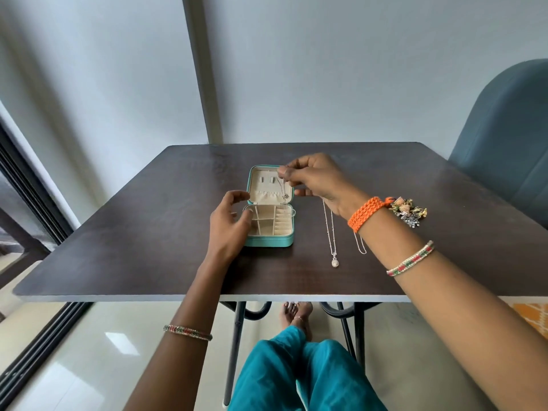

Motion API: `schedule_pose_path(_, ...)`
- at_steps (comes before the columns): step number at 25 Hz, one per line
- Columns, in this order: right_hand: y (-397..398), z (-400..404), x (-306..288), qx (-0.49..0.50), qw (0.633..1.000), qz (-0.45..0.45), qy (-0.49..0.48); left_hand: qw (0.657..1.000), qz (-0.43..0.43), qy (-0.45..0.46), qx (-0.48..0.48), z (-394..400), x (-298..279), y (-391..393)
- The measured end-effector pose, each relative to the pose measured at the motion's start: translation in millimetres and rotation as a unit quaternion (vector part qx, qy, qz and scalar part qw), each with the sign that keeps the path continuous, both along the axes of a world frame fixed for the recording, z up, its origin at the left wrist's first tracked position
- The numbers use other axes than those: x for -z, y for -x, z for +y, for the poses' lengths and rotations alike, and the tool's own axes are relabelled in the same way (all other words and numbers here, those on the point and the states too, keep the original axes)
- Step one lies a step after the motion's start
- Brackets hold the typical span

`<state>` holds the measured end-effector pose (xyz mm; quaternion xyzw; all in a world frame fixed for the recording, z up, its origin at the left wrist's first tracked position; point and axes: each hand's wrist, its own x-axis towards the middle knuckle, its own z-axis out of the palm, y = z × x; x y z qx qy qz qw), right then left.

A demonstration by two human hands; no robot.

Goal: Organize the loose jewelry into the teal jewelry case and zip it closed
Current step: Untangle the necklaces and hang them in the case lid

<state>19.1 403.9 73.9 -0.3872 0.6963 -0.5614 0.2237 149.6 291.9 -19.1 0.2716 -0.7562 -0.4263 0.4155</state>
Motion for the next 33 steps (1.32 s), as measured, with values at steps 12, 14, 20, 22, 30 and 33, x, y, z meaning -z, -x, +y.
schedule_pose_path(12, -26, 42, -35, -0.098, 0.990, -0.054, 0.082, 0.969, 0.157, -0.082, 0.172, 70, -87, -15)
schedule_pose_path(14, -31, 47, -38, -0.115, 0.983, -0.096, 0.102, 0.968, 0.173, -0.083, 0.160, 74, -94, -20)
schedule_pose_path(20, -37, 61, -53, -0.106, 0.947, -0.244, 0.180, 0.923, 0.225, -0.243, 0.197, 82, -116, -34)
schedule_pose_path(22, -27, 69, -57, -0.086, 0.939, -0.262, 0.203, 0.881, 0.262, -0.327, 0.221, 75, -121, -46)
schedule_pose_path(30, -17, 72, -33, -0.018, 0.966, -0.200, 0.164, 0.751, 0.384, -0.464, 0.270, 66, -107, -51)
schedule_pose_path(33, -28, 73, -30, -0.009, 0.983, -0.131, 0.130, 0.735, 0.401, -0.465, 0.289, 66, -107, -50)
